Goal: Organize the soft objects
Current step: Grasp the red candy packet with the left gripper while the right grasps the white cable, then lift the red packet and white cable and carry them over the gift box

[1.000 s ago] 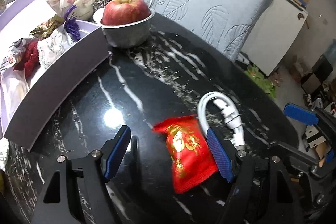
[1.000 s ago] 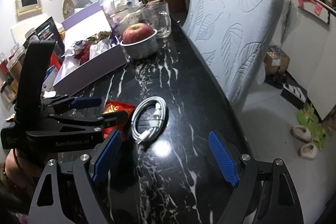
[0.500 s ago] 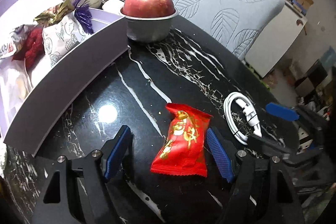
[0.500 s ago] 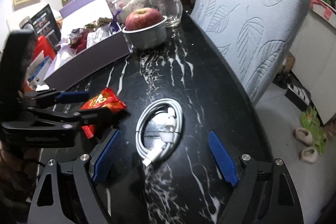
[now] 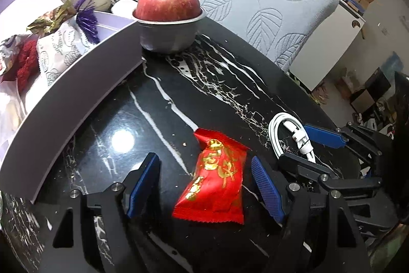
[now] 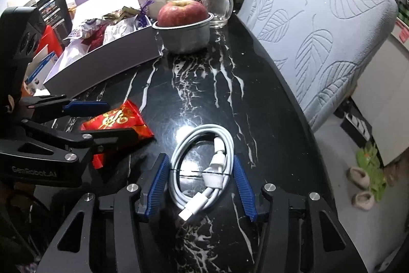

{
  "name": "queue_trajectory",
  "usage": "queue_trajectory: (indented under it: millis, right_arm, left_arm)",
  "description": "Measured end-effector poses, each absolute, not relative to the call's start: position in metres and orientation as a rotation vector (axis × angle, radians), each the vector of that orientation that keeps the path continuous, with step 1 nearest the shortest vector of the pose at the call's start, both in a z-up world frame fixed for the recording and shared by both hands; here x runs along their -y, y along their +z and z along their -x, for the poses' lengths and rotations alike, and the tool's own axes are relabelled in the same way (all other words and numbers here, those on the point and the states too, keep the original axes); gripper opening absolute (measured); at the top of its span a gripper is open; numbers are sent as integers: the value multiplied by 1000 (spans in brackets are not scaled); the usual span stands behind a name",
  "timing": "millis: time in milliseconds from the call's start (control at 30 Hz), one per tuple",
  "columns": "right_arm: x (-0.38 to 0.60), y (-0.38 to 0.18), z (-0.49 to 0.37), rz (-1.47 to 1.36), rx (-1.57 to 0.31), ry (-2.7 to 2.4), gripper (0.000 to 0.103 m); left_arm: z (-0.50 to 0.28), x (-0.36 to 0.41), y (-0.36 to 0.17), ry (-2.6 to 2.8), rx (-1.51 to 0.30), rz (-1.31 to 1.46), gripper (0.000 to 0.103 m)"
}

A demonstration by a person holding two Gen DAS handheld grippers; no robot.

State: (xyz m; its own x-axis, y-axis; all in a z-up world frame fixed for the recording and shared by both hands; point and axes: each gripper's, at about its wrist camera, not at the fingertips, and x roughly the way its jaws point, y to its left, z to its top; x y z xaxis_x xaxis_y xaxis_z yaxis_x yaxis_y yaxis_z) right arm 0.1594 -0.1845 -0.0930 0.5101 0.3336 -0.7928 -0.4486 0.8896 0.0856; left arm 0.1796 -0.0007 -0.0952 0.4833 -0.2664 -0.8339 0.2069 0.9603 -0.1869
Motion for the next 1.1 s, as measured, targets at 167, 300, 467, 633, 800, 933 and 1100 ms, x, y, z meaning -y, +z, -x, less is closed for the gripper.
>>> queue_trajectory:
  millis: [167,300,467,633,800,933,1100]
  right_arm:
    - [192,-92,-154,137,-928,480,51]
    - [204,-92,-145,141,-939,465,51]
    - [215,-92,-138,132,-940,440,53]
    - [214,-94,-137,121,-925,425,76]
    - [210,-98,-135,134,-891,392,81]
    - [211,-102,-134,171,-859,351,81]
    - [222,-100,-134,126,-820,297,52]
  left_arm:
    - [-181,11,-98,-282,-1027,7,75]
    - [-177,17,-100,-279,-1010,-36,60]
    - [-173,27,-101,-278,-969,-116,37]
    - [-171,34,-100,-315,-965,-129,37]
    - [-169,33,-100,-326,-976,-100,37]
    - [-167,34,-100,-333,-978,-93,37]
    - [-164,35,-100,-333,-977,-91,37]
